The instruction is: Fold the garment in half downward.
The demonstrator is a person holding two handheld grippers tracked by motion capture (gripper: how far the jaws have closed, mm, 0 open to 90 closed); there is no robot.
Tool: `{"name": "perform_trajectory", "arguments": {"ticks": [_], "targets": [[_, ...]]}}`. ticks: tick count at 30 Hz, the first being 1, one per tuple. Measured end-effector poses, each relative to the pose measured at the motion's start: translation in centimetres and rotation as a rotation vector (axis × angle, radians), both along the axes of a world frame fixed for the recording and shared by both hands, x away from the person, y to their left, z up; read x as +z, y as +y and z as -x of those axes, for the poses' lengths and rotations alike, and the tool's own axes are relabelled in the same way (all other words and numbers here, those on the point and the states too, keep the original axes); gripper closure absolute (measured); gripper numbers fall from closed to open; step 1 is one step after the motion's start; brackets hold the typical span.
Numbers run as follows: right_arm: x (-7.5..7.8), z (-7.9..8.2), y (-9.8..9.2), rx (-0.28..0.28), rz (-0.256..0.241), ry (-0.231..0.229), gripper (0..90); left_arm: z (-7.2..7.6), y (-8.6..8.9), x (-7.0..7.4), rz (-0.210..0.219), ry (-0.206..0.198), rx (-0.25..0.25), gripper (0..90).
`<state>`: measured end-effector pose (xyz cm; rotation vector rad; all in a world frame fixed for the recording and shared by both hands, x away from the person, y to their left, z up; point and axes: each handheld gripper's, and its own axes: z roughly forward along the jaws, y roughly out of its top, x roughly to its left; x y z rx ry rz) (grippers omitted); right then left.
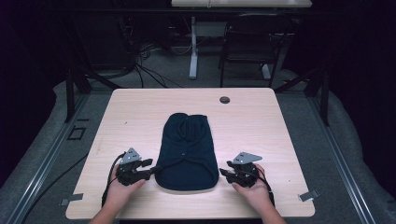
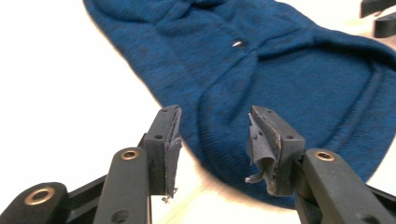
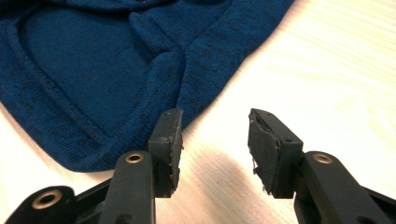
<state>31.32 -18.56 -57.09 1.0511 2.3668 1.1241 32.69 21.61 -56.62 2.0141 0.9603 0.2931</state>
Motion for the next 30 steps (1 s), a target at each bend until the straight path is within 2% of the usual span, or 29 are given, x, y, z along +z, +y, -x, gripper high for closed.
{"name": "perform_trajectory", "arguments": {"ticks": [4, 5, 7, 9, 10, 11, 12, 14, 16, 17, 18, 19, 21, 22, 23, 26, 30], "targets": [[0.3, -0.1, 0.4, 0.011, 0.008, 0.002, 56.0, -0.5, -0.1, 0.1, 0.01, 0.022, 0.006, 56.9], [0.9, -0.5, 0.8, 0.034, 0.021, -0.006, 56.9, -1.0, -0.2, 0.4, 0.013, 0.02, -0.003, 56.4], [1.1, -0.6, 0.9, 0.044, 0.016, -0.01, 58.6, -1.4, -0.4, 0.6, 0.015, 0.02, -0.006, 55.9], [1.7, -1.4, 1.5, 0.055, 0.019, -0.017, 58.5, -2.1, -0.6, 1.0, -0.001, 0.003, -0.008, 55.2], [2.1, -2.3, 2.0, 0.058, 0.044, -0.02, 58.6, -2.6, -0.8, 1.2, -0.022, -0.003, -0.007, 56.0], [2.2, -2.7, 2.2, 0.053, 0.056, -0.022, 58.6, -3.6, -1.1, 1.2, -0.035, -0.001, 0.002, 56.0], [2.2, -2.7, 2.2, 0.053, 0.056, -0.022, 58.6, -3.6, -1.1, 1.2, -0.035, -0.001, 0.002, 56.5], [2.2, -3.9, 3.0, 0.024, 0.074, -0.025, 61.7, -4.7, -1.7, 1.0, -0.032, 0.019, 0.0, 58.8], [1.9, -5.7, 4.1, 0.025, 0.077, 0.015, 70.8, -5.5, -2.5, 0.6, -0.047, 0.019, 0.009, 61.4], [1.9, -5.7, 4.1, 0.025, 0.077, 0.015, 70.8, -5.9, -3.0, 0.3, -0.065, 0.023, 0.005, 61.4], [1.5, -6.8, 4.9, 0.042, 0.061, 0.041, 71.8, -6.2, -3.4, 0.1, -0.088, 0.018, -0.001, 63.8], [1.3, -7.1, 5.3, 0.043, 0.063, 0.049, 71.8, -6.7, -4.3, -0.3, -0.102, 0.016, -0.017, 66.6], [0.8, -7.8, 6.0, 0.052, 0.084, 0.05, 72.7, -6.9, -4.9, -0.6, -0.13, 0.024, -0.017, 69.4], [0.5, -8.0, 6.2, 0.056, 0.09, 0.059, 73.2, -6.9, -4.9, -0.6, -0.13, 0.024, -0.017, 70.8], [0.3, -8.2, 6.4, 0.058, 0.105, 0.066, 73.9, -7.0, -5.2, -1.0, -0.153, 0.033, -0.032, 71.0], [-0.2, -8.3, 6.5, 0.064, 0.117, 0.069, 75.4, -7.0, -5.2, -1.0, -0.152, 0.035, -0.039, 71.8], [-0.3, -7.9, 6.2, 0.069, 0.105, 0.076, 77.1, -6.4, -5.1, -1.1, -0.152, 0.033, -0.069, 72.3]]}}
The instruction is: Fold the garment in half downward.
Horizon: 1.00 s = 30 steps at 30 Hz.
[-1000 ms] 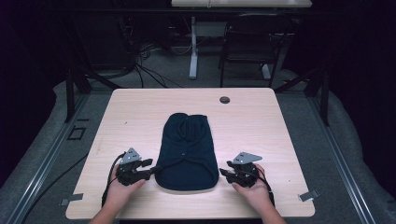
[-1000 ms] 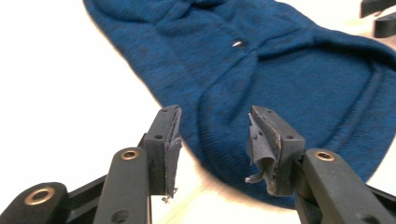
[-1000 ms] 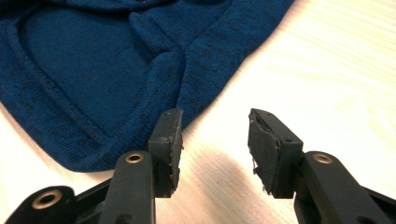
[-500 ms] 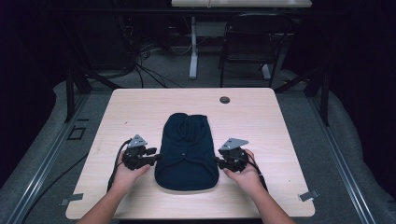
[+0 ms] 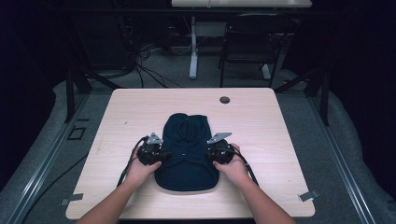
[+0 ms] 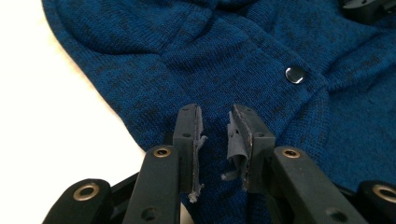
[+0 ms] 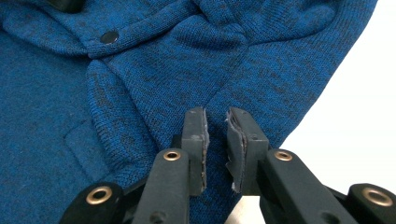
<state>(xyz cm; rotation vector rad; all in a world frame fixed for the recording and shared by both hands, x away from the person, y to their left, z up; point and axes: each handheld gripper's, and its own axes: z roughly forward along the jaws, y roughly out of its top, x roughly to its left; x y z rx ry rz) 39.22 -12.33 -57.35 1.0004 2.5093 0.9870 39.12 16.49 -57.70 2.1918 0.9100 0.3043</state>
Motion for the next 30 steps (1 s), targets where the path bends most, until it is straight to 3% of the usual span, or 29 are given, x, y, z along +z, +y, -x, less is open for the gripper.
{"name": "perform_trajectory", "arguments": {"ticks": [5, 8, 14, 16, 19, 22, 25, 28, 29, 30], "targets": [[0.1, 1.7, -0.5, 0.041, 0.018, 0.005, 77.2, 1.9, -0.1, 0.0, -0.001, 0.007, -0.05, 72.3], [0.1, 2.7, -0.8, 0.055, 0.016, 0.012, 77.1, 2.7, -0.2, 0.0, 0.004, 0.016, -0.051, 72.3], [0.2, 4.4, -0.9, 0.072, 0.022, 0.016, 77.0, 4.3, -0.5, 0.3, -0.032, 0.03, -0.086, 72.3], [0.3, 5.4, -1.0, 0.104, 0.035, 0.024, 77.1, 4.9, -0.5, 0.3, -0.009, 0.053, -0.092, 72.3], [0.4, 5.7, -1.2, 0.116, 0.043, 0.029, 76.4, 5.2, -0.5, 0.4, -0.01, 0.061, -0.099, 72.2], [0.9, 5.8, -1.4, 0.126, 0.038, 0.049, 73.4, 4.8, -0.5, 1.2, -0.007, 0.057, -0.103, 68.4], [2.4, 5.2, -1.4, 0.149, 0.061, 0.025, 72.9, 3.6, -0.4, 2.8, 0.004, 0.031, -0.111, 67.7], [4.6, 3.5, -1.2, 0.16, 0.081, -0.01, 73.0, 2.0, -0.6, 4.6, -0.021, 0.003, -0.122, 67.6], [4.6, 3.5, -1.2, 0.16, 0.081, -0.01, 73.0, 1.3, -0.7, 5.1, -0.018, 0.007, -0.128, 67.6], [5.4, 2.2, -1.0, 0.161, 0.089, -0.016, 73.0, 0.7, -0.8, 5.6, -0.01, 0.001, -0.134, 67.6]]}}
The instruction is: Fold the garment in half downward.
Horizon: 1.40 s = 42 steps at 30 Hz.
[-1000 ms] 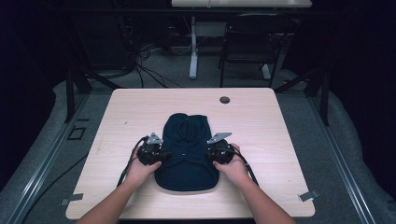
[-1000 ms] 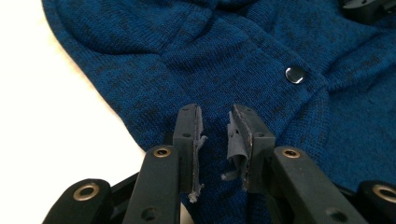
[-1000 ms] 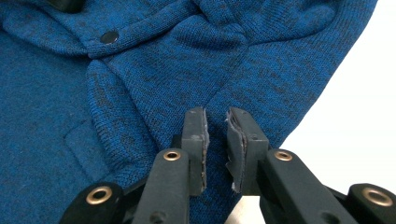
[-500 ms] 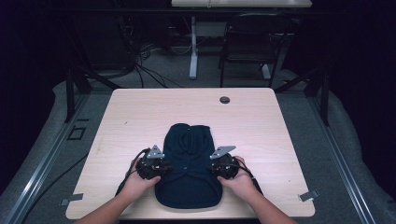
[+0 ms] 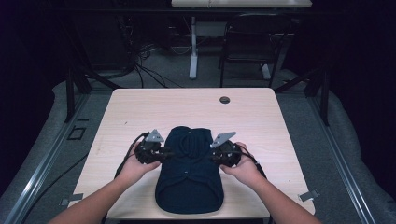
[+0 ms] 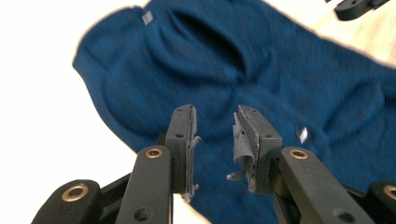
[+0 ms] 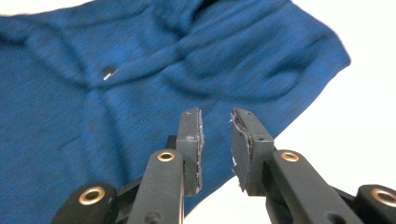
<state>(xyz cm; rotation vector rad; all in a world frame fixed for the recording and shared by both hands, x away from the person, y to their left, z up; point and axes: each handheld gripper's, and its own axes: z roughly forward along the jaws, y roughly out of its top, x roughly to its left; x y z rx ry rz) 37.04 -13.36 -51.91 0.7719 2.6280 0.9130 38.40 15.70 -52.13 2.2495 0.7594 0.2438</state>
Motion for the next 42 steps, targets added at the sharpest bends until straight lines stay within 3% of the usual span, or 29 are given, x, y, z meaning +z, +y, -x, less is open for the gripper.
{"name": "perform_trajectory", "arguments": {"ticks": [1, 2, 4, 5, 7, 8, 10, 14, 29, 33, 39, 42], "targets": [[0.0, 0.0, 0.0, 0.0, 0.0, 0.0, 73.0, -0.7, -0.1, 0.4, 0.007, 0.0, -0.014, 67.6], [0.6, -1.3, 0.3, -0.002, 0.01, 0.001, 73.0, -1.3, -0.2, 0.9, -0.003, -0.007, -0.008, 67.7], [0.9, -2.0, 0.4, 0.001, 0.019, 0.0, 72.8, -2.5, -0.4, 1.5, -0.022, -0.019, -0.006, 67.4], [1.2, -3.1, 0.8, 0.011, 0.036, 0.008, 71.9, -3.6, -0.6, 1.8, -0.029, -0.03, -0.006, 66.9], [1.3, -3.7, 1.1, 0.019, 0.056, 0.002, 71.2, -4.2, -0.7, 1.9, -0.039, -0.028, -0.001, 66.5], [1.4, -4.6, 1.5, 0.036, 0.097, -0.034, 70.3, -5.0, -0.8, 1.9, -0.044, -0.029, 0.003, 65.0], [1.5, -5.5, 1.9, 0.04, 0.12, -0.057, 70.2, -5.4, -0.9, 1.8, -0.047, -0.029, 0.003, 64.5], [1.3, -7.4, 2.4, 0.051, 0.166, -0.069, 69.6, -7.4, -1.2, 1.2, -0.064, -0.016, 0.013, 64.9], [0.1, -11.8, 3.9, 0.052, 0.282, -0.058, 67.9, -10.5, -2.2, 0.2, -0.128, -0.018, -0.002, 65.4], [-0.7, -12.5, 3.9, 0.044, 0.291, -0.043, 66.3, -11.3, -2.1, -0.3, -0.128, -0.02, 0.016, 63.8], [-1.6, -13.0, 4.1, 0.037, 0.294, -0.02, 64.6, -12.1, -2.4, -1.8, -0.181, 0.001, 0.026, 61.6], [-1.8, -13.1, 4.2, 0.03, 0.293, -0.004, 63.9, -12.3, -2.6, -2.2, -0.178, -0.01, 0.036, 59.7]]}}
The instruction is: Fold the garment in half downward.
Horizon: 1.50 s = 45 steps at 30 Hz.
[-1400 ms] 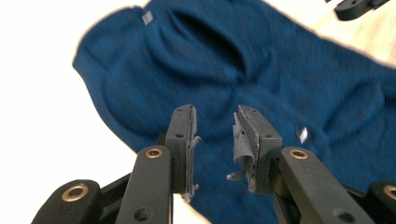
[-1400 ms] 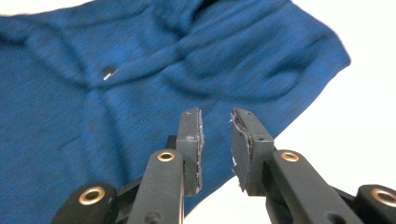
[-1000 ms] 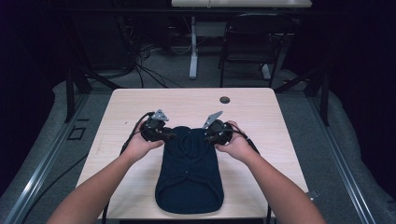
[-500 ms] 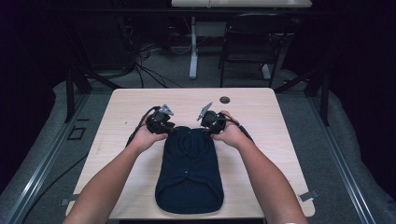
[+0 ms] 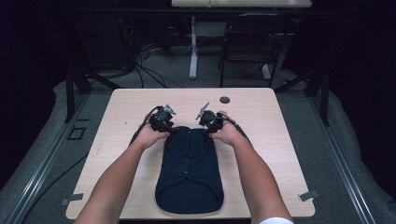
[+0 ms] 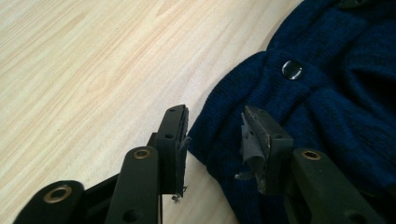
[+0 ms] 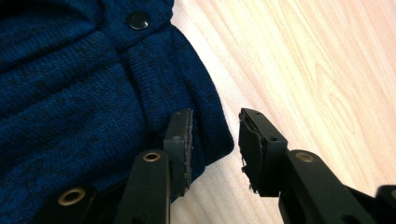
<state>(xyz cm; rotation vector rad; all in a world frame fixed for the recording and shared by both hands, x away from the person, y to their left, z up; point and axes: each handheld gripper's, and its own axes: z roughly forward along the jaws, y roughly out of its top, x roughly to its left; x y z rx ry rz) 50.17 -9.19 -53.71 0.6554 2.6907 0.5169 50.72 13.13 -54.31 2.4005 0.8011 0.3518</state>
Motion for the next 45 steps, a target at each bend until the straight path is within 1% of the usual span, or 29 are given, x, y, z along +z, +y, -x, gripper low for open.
{"name": "perform_trajectory", "arguments": {"ticks": [1, 2, 4, 8, 10, 12, 13, 14, 15, 17, 18, 19, 21, 22, 23, 27, 29, 30, 31, 34, 36, 37, 38, 39, 41, 42, 43, 44, 45], "targets": [[-0.2, -0.1, 0.0, -0.001, 0.002, 0.012, 62.7, 0.0, -0.1, -0.1, -0.007, 0.002, -0.004, 58.6], [-0.2, -0.1, 0.0, -0.001, 0.002, 0.012, 62.7, -0.1, -0.2, -0.3, -0.014, 0.005, -0.008, 58.6], [-0.8, -0.1, 0.1, -0.003, 0.033, 0.025, 60.4, 0.0, -0.5, -0.6, -0.037, 0.007, -0.009, 58.2], [-0.8, -0.2, 0.4, -0.006, 0.046, 0.024, 59.4, 0.1, -1.0, -1.3, -0.075, 0.007, -0.023, 58.4], [-0.9, -0.4, 0.2, -0.028, 0.032, 0.047, 58.4, 0.1, -1.1, -1.2, -0.09, 0.001, -0.023, 58.7], [-0.9, -0.4, 0.2, -0.03, 0.028, 0.048, 58.5, 0.2, -1.3, -1.3, -0.098, -0.002, -0.014, 59.7], [-0.9, -0.4, 0.2, -0.023, 0.029, 0.052, 62.3, 0.3, -1.4, -1.3, -0.102, -0.003, -0.017, 63.0], [-0.9, -0.3, 0.3, -0.021, 0.029, 0.053, 63.4, 0.3, -1.5, -1.3, -0.103, -0.003, -0.02, 66.2], [-0.9, -0.3, 0.3, -0.021, 0.029, 0.053, 63.4, 0.4, -1.4, -1.3, -0.099, 0.006, -0.029, 66.2], [-1.0, -0.2, 0.4, -0.026, 0.016, 0.063, 69.4, 0.4, -1.4, -1.3, -0.09, 0.014, -0.027, 70.4], [-0.9, -0.2, 0.5, -0.021, 0.032, 0.068, 71.3, 0.4, -1.3, -1.3, -0.088, 0.015, -0.027, 71.6], [-0.9, -0.2, 0.5, -0.021, 0.032, 0.068, 71.3, 0.4, -1.3, -1.3, -0.08, 0.017, -0.024, 71.6], [-0.8, 0.0, 0.7, -0.013, 0.054, 0.058, 76.3, 0.4, -1.2, -1.3, -0.074, 0.02, -0.023, 75.4], [-0.8, 0.1, 0.8, -0.006, 0.069, 0.05, 77.2, 0.4, -1.2, -1.4, -0.075, 0.01, -0.019, 76.4], [-0.8, 0.2, 0.9, -0.003, 0.076, 0.043, 78.1, 0.4, -1.1, -1.4, -0.069, 0.013, -0.022, 77.4], [-0.7, 0.4, 0.9, 0.008, 0.082, 0.031, 80.2, 0.7, -0.9, -1.5, -0.064, -0.012, -0.018, 79.3], [-0.8, 0.5, 0.7, 0.003, 0.062, 0.034, 80.7, 0.8, -0.9, -1.5, -0.069, -0.013, -0.021, 79.9], [-0.7, 0.6, 0.6, 0.006, 0.065, 0.035, 81.0, 0.8, -1.0, -1.4, -0.074, -0.019, -0.019, 80.1], [-0.7, 0.6, 0.5, 0.003, 0.046, 0.037, 81.1, 0.8, -0.9, -1.3, -0.083, -0.015, -0.027, 80.3], [-0.4, 0.7, 0.4, 0.01, 0.048, 0.041, 81.3, 0.9, -0.9, -1.0, -0.099, -0.011, -0.043, 80.6], [-0.1, 0.8, 0.3, 0.013, 0.044, 0.034, 81.5, 0.9, -0.8, -0.5, -0.1, -0.019, -0.044, 80.7], [0.1, 0.8, 0.3, 0.011, 0.032, 0.033, 81.6, 0.9, -0.8, -0.3, -0.096, -0.02, -0.042, 80.7], [0.3, 0.8, 0.3, 0.015, 0.036, 0.031, 81.6, 0.9, -0.8, 0.0, -0.101, -0.023, -0.046, 80.8], [0.6, 0.8, 0.2, 0.019, 0.035, 0.026, 81.7, 0.9, -0.8, 0.4, -0.105, -0.038, -0.046, 80.9], [1.3, 0.7, 0.2, 0.015, 0.02, 0.022, 82.0, 0.9, -0.6, 1.0, -0.094, -0.048, -0.041, 81.1], [2.0, 0.7, 0.0, 0.017, 0.014, 0.018, 82.5, 0.9, -0.6, 1.3, -0.097, -0.053, -0.045, 81.4], [2.0, 0.7, 0.0, 0.017, 0.014, 0.018, 82.5, 1.0, -0.5, 1.6, -0.097, -0.062, -0.047, 81.4], [2.9, 0.7, 0.0, 0.024, 0.014, 0.009, 82.7, 1.0, -0.5, 1.9, -0.094, -0.069, -0.047, 81.5], [3.3, 0.7, -0.1, 0.024, 0.005, 0.001, 82.8, 1.1, -0.5, 2.3, -0.093, -0.08, -0.046, 81.4]]}}
